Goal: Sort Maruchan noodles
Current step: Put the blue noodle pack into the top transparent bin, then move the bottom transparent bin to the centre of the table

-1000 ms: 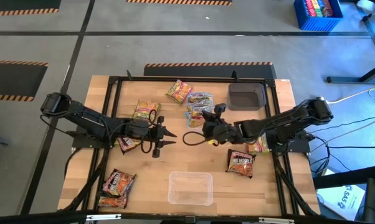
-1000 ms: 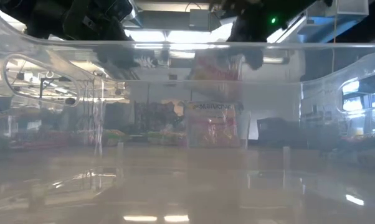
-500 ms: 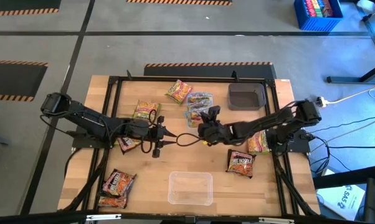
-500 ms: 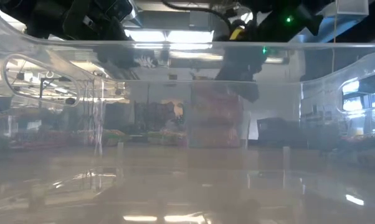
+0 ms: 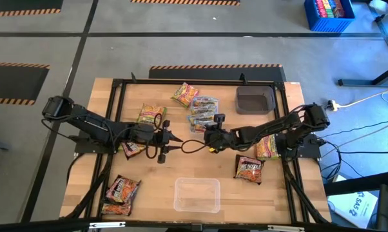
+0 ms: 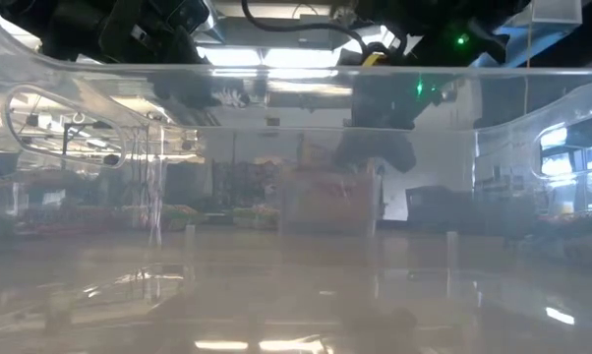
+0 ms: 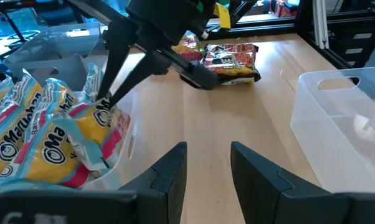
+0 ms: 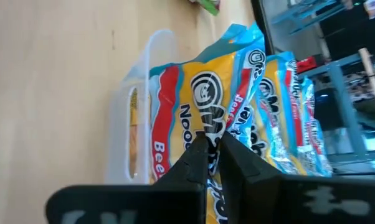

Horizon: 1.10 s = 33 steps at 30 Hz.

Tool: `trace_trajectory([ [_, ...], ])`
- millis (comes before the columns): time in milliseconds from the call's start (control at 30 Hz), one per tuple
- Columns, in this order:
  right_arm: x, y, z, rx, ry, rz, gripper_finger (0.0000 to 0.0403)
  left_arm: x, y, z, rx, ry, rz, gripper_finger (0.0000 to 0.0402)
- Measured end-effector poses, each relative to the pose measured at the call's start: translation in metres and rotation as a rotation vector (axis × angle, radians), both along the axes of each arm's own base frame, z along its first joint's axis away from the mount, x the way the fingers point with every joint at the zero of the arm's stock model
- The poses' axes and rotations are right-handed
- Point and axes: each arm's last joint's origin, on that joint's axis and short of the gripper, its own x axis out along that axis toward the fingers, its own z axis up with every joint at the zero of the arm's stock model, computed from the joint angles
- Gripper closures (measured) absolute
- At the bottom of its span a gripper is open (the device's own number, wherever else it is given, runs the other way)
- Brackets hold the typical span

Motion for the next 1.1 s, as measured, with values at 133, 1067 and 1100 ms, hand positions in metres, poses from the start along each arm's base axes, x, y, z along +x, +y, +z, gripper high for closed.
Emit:
trace_trajectory([
  [133,0.0,0.0,0.0,0.018,-0.01,-0.005,0.0393,0.0,0.0,0.0,0.0,0.0,0.0,0.0285],
  [1067,-0.003,0.03,0.063,0.187,-0.089,0.058,0.0232,0.0,0.0,0.0,0.0,0.004,-0.002,0.0285],
  [1100,-0.01,0.034,0.069,0.198,-0.07,0.058,0.0233,0.0,0.0,0.0,-0.003,0.004,-0.003,0.0285],
])
